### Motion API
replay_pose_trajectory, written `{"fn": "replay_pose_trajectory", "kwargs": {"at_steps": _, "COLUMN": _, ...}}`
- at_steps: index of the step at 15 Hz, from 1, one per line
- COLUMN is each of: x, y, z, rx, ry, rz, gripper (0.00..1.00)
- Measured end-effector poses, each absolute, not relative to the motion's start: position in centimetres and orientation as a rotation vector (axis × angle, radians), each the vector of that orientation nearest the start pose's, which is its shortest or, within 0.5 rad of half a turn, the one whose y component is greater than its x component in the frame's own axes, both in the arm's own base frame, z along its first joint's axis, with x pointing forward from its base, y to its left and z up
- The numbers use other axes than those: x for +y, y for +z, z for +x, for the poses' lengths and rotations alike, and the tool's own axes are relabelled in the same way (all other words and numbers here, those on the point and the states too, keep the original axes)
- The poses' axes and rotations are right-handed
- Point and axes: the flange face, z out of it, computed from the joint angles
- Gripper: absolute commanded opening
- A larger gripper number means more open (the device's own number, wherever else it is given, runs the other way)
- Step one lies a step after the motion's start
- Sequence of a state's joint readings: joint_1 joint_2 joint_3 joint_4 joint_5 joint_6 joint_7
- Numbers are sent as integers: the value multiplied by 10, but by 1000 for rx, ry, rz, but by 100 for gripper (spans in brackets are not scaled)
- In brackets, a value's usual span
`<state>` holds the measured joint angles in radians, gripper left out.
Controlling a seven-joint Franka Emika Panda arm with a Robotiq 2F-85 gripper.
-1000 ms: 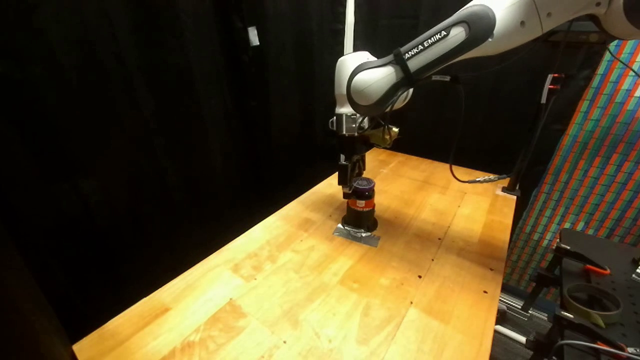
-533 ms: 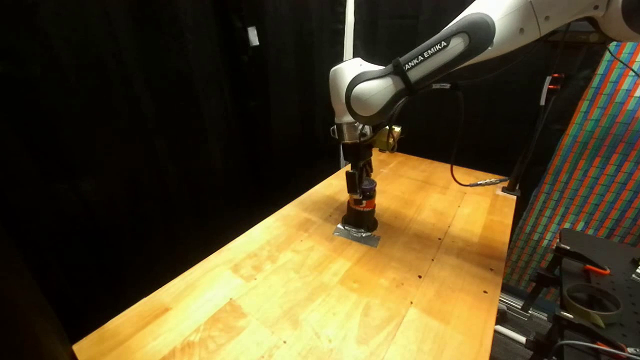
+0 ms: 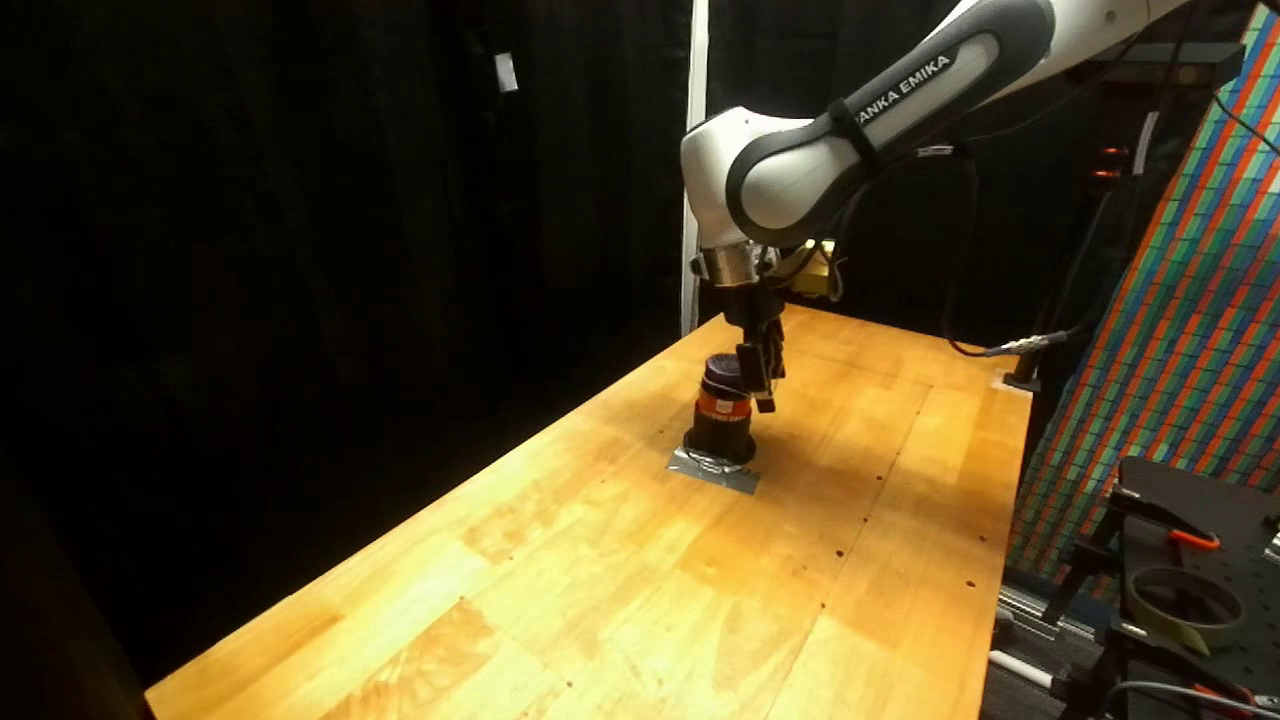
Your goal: Put the rubber band around the base of the cup
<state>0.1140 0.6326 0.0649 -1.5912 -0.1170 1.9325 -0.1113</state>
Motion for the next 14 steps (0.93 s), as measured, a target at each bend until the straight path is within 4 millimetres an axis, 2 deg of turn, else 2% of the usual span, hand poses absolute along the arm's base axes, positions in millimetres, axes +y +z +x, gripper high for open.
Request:
{"fn": "replay_pose_trajectory", "kwargs": {"at_steps": 1, "x": 103, "y": 244, "z": 644, "rx": -545, "ry": 474, "rz": -3132, "gripper": 100}}
{"fn": "replay_pose_trajectory", "kwargs": {"at_steps": 2, "x": 101, "y": 244, "z": 635, "rx": -551, "ry": 469, "rz": -3133, "gripper": 75}}
{"fn": "replay_pose_trajectory", "kwargs": {"at_steps": 3, "x": 99, "y": 244, "z": 628, "rx": -562, "ry": 445, "rz": -3140, "gripper": 73}}
{"fn": "replay_pose_trajectory", "kwargs": {"at_steps": 4, "x": 97, "y": 244, "z": 622, "rx": -580, "ry": 398, "rz": -3153, "gripper": 66}}
{"fn": "replay_pose_trajectory", "kwargs": {"at_steps": 5, "x": 95, "y": 244, "z": 616, "rx": -601, "ry": 335, "rz": -3166, "gripper": 56}}
{"fn": "replay_pose_trajectory", "kwargs": {"at_steps": 10, "x": 90, "y": 241, "z": 586, "rx": -688, "ry": -111, "rz": -3197, "gripper": 18}}
{"fn": "replay_pose_trajectory", "kwargs": {"at_steps": 14, "x": 80, "y": 228, "z": 542, "rx": -683, "ry": -428, "rz": -3176, "gripper": 11}}
